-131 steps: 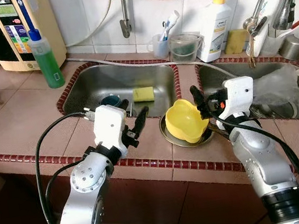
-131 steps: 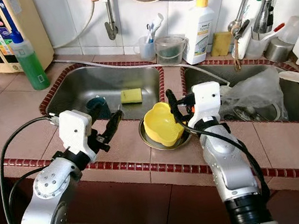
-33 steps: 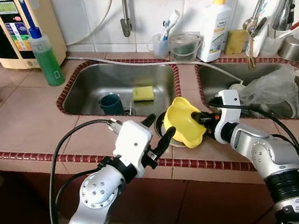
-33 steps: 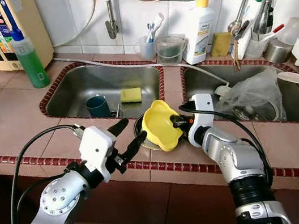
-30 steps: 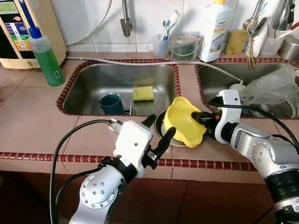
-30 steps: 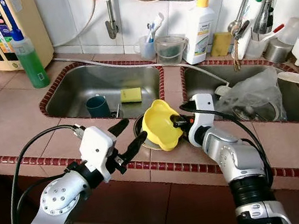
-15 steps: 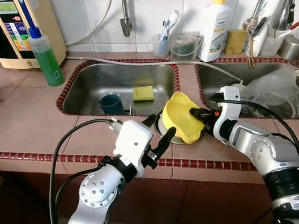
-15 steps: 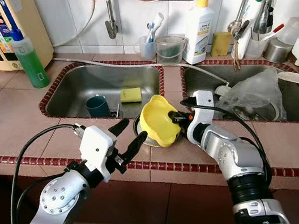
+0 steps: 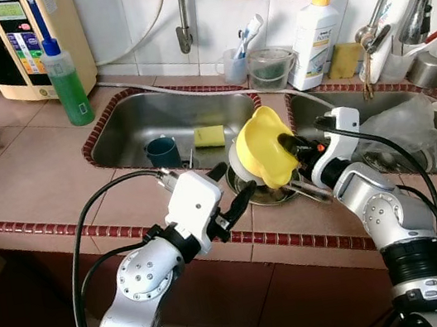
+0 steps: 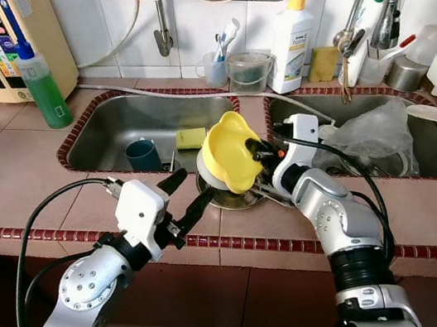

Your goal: Kitchen organization

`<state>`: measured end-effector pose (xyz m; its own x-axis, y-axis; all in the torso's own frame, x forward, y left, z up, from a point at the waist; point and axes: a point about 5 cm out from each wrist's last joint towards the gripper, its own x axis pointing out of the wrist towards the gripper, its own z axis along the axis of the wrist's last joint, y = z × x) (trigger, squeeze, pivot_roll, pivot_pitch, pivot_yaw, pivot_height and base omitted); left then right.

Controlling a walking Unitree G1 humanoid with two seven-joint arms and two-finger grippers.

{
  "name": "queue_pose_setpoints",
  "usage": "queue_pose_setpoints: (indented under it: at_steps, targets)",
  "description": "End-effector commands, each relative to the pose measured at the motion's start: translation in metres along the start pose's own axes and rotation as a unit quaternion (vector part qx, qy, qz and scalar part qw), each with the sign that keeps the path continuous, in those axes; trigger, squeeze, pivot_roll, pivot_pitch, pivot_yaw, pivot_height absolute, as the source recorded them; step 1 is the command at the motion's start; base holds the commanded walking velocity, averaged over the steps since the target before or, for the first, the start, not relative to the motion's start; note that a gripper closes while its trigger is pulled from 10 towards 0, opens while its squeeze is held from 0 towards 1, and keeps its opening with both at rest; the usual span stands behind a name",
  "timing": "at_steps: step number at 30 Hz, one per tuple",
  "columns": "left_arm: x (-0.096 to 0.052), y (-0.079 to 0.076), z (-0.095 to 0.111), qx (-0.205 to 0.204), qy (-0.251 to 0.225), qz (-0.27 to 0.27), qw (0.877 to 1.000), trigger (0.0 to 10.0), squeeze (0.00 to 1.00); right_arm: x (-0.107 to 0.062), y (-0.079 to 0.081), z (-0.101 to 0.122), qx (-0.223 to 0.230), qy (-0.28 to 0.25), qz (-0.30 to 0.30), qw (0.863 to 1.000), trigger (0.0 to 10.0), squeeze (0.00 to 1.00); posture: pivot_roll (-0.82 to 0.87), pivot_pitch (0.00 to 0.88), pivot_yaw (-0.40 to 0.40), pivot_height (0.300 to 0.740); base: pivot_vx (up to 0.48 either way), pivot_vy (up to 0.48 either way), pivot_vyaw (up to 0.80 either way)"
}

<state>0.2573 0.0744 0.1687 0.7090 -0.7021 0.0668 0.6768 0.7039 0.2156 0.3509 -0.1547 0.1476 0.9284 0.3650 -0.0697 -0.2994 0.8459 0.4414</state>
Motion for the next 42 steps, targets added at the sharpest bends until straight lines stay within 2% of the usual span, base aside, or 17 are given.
queue_pose_setpoints:
  at_steps: [1,3,6,9,13,14,18,22,24,28,31,35,39,42]
  targets:
    - [0.002,0.000,0.003,0.006,-0.005,-0.001,1.000,10.0,0.00,0.001,0.001,0.010,0.002,-0.028,0.005,1.000,10.0,0.00,0.10,0.000,-0.075,0.740,0.000,0.000,0.00]
    - [0.002,0.000,0.003,0.005,-0.005,-0.001,1.000,10.0,0.00,0.000,0.002,0.013,-0.003,-0.036,0.007,0.999,10.0,0.00,0.10,0.000,-0.075,0.740,0.000,0.000,0.00]
    - [0.002,0.003,0.003,0.000,-0.008,0.013,1.000,10.0,0.00,-0.002,0.003,0.023,-0.019,-0.074,0.004,0.997,10.0,0.00,0.11,0.000,-0.074,0.740,0.000,0.000,0.00]
    - [0.002,0.010,0.002,-0.008,-0.011,0.033,0.999,10.0,0.00,-0.004,0.003,0.032,-0.049,-0.104,-0.003,0.993,10.0,0.00,0.11,0.000,-0.073,0.740,0.000,0.000,0.00]
    - [0.001,0.024,0.003,-0.015,-0.018,0.073,0.997,10.0,0.00,-0.009,0.007,0.042,-0.118,-0.151,-0.010,0.981,10.0,0.00,0.11,0.000,-0.070,0.740,0.000,0.000,0.00]
    - [0.001,0.032,0.003,-0.019,-0.023,0.099,0.995,10.0,0.00,-0.011,0.009,0.044,-0.149,-0.168,-0.010,0.974,10.0,0.00,0.10,0.000,-0.067,0.740,0.000,0.000,0.00]
    - [-0.004,0.051,0.003,-0.025,-0.030,0.136,0.990,10.0,0.00,-0.022,0.019,0.051,-0.185,-0.238,-0.014,0.953,10.0,0.00,0.10,0.000,-0.066,0.740,0.000,0.000,0.00]
    - [-0.005,0.057,0.002,-0.041,-0.027,0.145,0.988,10.0,0.00,-0.026,0.025,0.052,-0.201,-0.259,-0.009,0.945,10.0,0.00,0.11,0.000,-0.067,0.740,0.000,0.000,0.00]
    - [-0.007,0.067,0.001,-0.061,-0.029,0.164,0.984,10.0,0.00,-0.030,0.032,0.050,-0.210,-0.280,-0.002,0.937,10.0,0.00,0.11,0.000,-0.066,0.740,0.000,0.000,0.00]
    - [-0.008,0.074,0.002,-0.087,-0.035,0.175,0.980,10.0,0.00,-0.033,0.036,0.050,-0.218,-0.291,0.003,0.932,10.0,0.00,0.10,0.000,-0.065,0.740,0.000,0.000,0.00]
    - [-0.007,0.075,-0.001,-0.117,-0.035,0.178,0.976,10.0,0.00,-0.037,0.037,0.048,-0.245,-0.300,-0.003,0.922,10.0,0.00,0.10,0.000,-0.063,0.740,0.000,0.000,0.00]
    - [-0.009,0.074,-0.010,-0.106,-0.030,0.184,0.977,10.0,0.00,-0.040,0.031,0.038,-0.246,-0.291,-0.013,0.924,10.0,0.00,0.10,0.000,-0.063,0.740,0.000,0.000,0.00]
    - [-0.013,0.075,-0.018,-0.120,-0.043,0.198,0.972,10.0,0.00,-0.044,0.025,0.030,-0.249,-0.288,-0.023,0.924,10.0,0.00,0.10,0.000,-0.065,0.740,0.000,0.000,0.00]
    - [-0.015,0.076,-0.028,-0.096,-0.037,0.233,0.967,10.0,0.00,-0.046,0.022,0.021,-0.255,-0.279,-0.031,0.925,10.0,0.00,0.10,0.000,-0.064,0.740,0.000,0.000,0.00]
